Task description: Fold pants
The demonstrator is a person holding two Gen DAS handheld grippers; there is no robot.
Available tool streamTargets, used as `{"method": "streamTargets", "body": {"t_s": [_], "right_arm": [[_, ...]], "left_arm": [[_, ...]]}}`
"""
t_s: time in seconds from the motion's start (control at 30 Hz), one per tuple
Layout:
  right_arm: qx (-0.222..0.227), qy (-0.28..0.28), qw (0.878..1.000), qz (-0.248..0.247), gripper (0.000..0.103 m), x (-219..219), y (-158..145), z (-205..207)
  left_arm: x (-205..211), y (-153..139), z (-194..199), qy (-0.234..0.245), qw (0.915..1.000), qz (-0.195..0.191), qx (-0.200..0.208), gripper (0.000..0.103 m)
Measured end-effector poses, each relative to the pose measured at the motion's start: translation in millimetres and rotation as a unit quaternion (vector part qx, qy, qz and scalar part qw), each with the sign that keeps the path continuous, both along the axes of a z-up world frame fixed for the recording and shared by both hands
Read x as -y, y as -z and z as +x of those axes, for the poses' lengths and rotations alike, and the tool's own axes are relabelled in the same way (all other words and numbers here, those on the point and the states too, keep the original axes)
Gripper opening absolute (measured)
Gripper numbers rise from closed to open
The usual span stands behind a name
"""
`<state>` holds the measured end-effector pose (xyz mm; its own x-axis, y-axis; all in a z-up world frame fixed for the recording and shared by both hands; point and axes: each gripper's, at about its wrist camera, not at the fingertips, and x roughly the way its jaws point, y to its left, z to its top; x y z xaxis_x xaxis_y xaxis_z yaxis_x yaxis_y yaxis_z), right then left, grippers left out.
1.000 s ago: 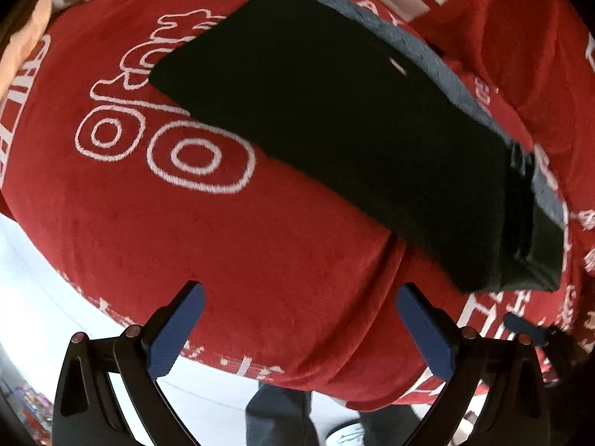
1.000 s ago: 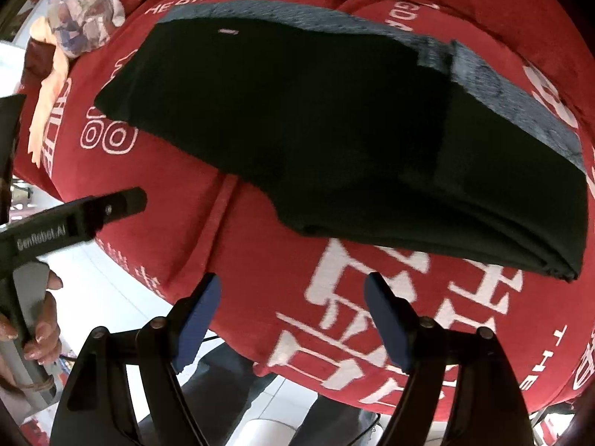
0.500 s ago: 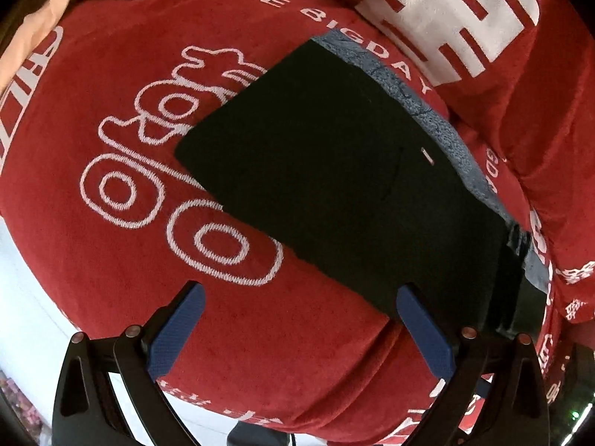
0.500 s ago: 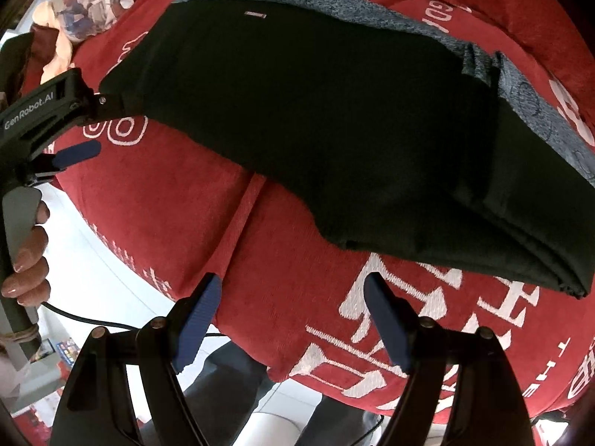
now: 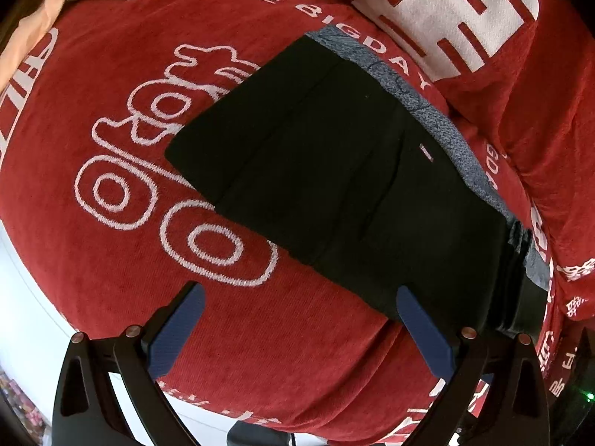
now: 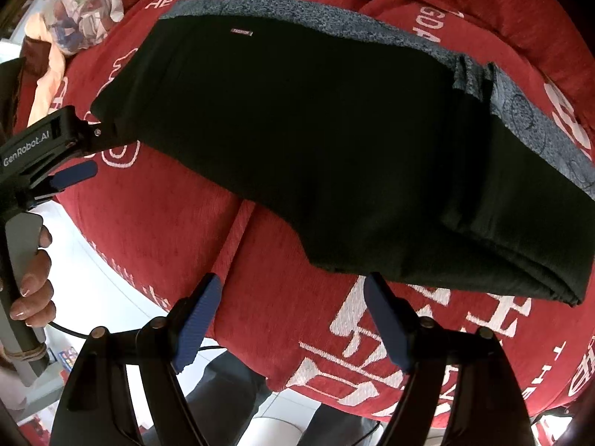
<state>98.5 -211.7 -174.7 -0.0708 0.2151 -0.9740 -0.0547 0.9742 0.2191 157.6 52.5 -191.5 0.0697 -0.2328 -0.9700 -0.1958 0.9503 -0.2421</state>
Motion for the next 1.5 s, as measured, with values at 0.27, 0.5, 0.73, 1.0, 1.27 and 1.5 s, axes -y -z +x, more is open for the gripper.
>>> {"method": "streamTargets", "body": {"t_s": [0.27,0.5,0.73,1.0,1.27,1.5], "right_arm": [[-0.002,0.005,1.000,0.006,0.082,-1,5,-3],[-0.004,0.012,1.000,0.014,0.082,-1,9,-4],[-0.005,0.007,1.000,0.018,0.082,-4,11,0],[-0.006,0.005,1.000,0.020,0.082,-5,14,0],[-0.002,0.010,1.000,0.023,0.082,-1,11,3],[0.044,0.021,0.999,0.017,0.082,19,-11,34]], "left_arm": [[-10,-1,10,-0.029,0.9985,-0.043,0.017,0.103],[-34,5,14,-0.069,0.9903,-0.118,0.025,0.103],[-33,24,20,-0.095,0.9738,-0.203,0.037,0.103],[-33,41,29,-0.124,0.9604,-0.244,0.053,0.103],[-18,17,37,-0.103,0.9659,-0.219,0.092,0.103],[-10,34,54,-0.089,0.9844,-0.138,0.064,0.090]]}}
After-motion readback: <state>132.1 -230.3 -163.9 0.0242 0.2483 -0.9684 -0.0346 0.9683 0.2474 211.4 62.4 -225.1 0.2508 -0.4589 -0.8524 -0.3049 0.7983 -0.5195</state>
